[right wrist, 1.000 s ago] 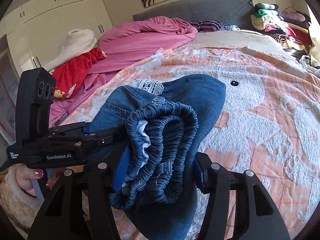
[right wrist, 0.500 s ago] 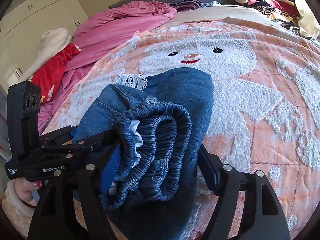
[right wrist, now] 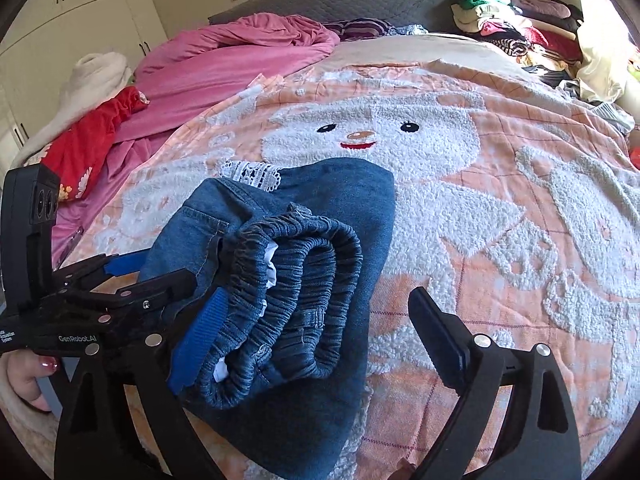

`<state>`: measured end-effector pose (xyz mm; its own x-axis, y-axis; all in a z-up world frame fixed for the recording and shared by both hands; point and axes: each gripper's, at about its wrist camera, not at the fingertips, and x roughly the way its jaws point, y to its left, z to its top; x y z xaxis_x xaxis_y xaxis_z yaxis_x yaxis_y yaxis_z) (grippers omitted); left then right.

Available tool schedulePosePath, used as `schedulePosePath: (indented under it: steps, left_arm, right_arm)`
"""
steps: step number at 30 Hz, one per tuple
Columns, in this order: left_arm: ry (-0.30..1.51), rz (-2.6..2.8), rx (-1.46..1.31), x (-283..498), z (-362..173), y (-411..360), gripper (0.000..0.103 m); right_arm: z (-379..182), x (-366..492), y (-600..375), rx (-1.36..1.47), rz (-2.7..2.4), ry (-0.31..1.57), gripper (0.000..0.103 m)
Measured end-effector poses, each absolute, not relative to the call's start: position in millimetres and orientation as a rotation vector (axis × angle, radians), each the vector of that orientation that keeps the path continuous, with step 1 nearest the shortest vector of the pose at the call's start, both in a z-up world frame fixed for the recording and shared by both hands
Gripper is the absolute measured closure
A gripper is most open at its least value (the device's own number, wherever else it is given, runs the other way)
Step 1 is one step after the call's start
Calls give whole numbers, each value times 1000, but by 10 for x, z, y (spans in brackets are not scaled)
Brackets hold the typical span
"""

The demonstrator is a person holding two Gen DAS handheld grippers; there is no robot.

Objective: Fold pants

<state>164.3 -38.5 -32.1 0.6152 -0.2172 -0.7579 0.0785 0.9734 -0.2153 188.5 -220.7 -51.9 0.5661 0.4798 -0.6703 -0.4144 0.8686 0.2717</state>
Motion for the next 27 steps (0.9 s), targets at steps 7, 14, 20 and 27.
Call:
schedulePosePath:
  steps: [7, 14, 20, 27]
  left_arm:
    - [872, -147, -143, 1533, -216, -363, 10]
    - [839, -147, -144, 1393, -76, -358, 10]
    - [817, -143, -145, 1290, 27, -335, 9]
    - [796, -152, -152, 1138, 107, -332, 9]
  right_arm:
    - [-416, 1781, -2336, 106, 505, 782, 10]
    - [-302, 1656, -2400, 118, 486, 753, 7]
    - [-179, 1518, -2436, 122, 480, 717, 7]
    - [-26, 1344, -2434, 104, 471, 672, 7]
